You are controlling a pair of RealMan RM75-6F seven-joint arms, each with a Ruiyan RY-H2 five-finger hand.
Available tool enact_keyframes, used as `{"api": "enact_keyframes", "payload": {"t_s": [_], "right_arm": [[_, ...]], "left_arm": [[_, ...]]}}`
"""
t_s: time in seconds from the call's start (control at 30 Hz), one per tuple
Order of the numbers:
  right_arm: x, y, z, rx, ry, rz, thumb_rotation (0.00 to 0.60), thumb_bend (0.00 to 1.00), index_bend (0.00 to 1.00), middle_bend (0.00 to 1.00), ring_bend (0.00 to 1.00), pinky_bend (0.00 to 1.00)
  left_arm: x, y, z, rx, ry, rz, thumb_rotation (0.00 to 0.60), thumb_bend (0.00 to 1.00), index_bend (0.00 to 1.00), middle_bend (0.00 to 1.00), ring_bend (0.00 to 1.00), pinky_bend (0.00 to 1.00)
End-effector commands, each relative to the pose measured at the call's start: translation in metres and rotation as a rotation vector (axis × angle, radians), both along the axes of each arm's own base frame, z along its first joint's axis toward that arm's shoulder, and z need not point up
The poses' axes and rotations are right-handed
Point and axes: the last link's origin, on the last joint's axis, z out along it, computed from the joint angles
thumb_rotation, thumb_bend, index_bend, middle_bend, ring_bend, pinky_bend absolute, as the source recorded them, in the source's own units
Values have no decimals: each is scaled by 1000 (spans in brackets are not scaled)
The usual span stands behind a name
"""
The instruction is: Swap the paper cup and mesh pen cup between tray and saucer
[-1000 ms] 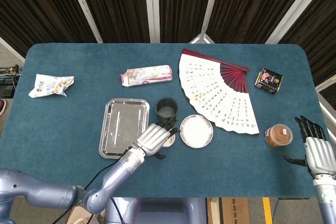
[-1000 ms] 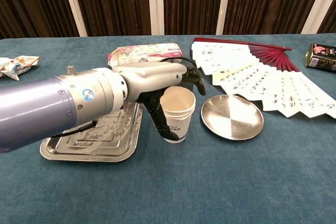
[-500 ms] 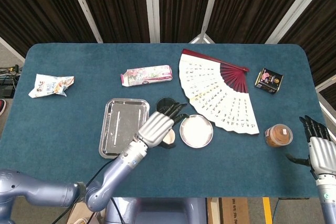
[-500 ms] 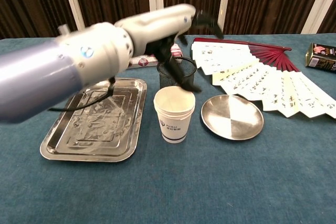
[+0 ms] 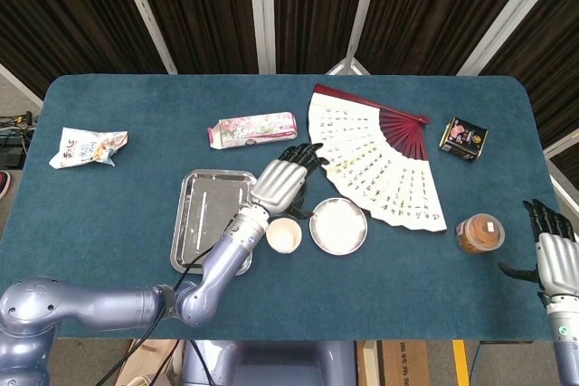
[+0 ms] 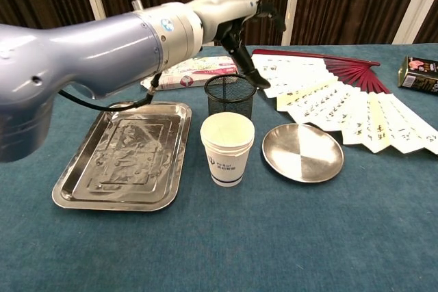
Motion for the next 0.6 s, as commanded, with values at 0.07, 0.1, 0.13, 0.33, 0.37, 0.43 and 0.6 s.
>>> {"api": "enact_keyframes", "payload": {"t_s": [0.07,0.1,0.13,0.33,0.37,0.43,0.6], "right_arm": [[1,0,-2,8,-3,0,600,0,0,0,0,0],[1,0,-2,9,-3,0,600,0,0,0,0,0],[1,0,-2,11,-2,0,600,0,0,0,0,0],[1,0,-3,13,-2,2,600,0,0,0,0,0],[1,0,-3,13,-2,3,600,0,0,0,0,0],[2,0,-3,13,-2,3,600,0,0,0,0,0],[3,0,-3,13,-2,8,600,0,0,0,0,0]], "left_arm": [[-13,13,-10,-8,40,34,600,0,191,0,0,61],[-15,15,-11,-5,45,37,600,0,191,0,0,60],[-18,17,-12,2,55,40,600,0,191,0,0,59],[-28,18,-18,3,90,37,600,0,190,0,0,57],[-30,17,-18,-1,97,36,600,0,190,0,0,57],[-32,16,-19,1,121,30,600,0,189,0,0,55],[-38,14,-25,-21,141,35,600,0,187,0,0,50]]}}
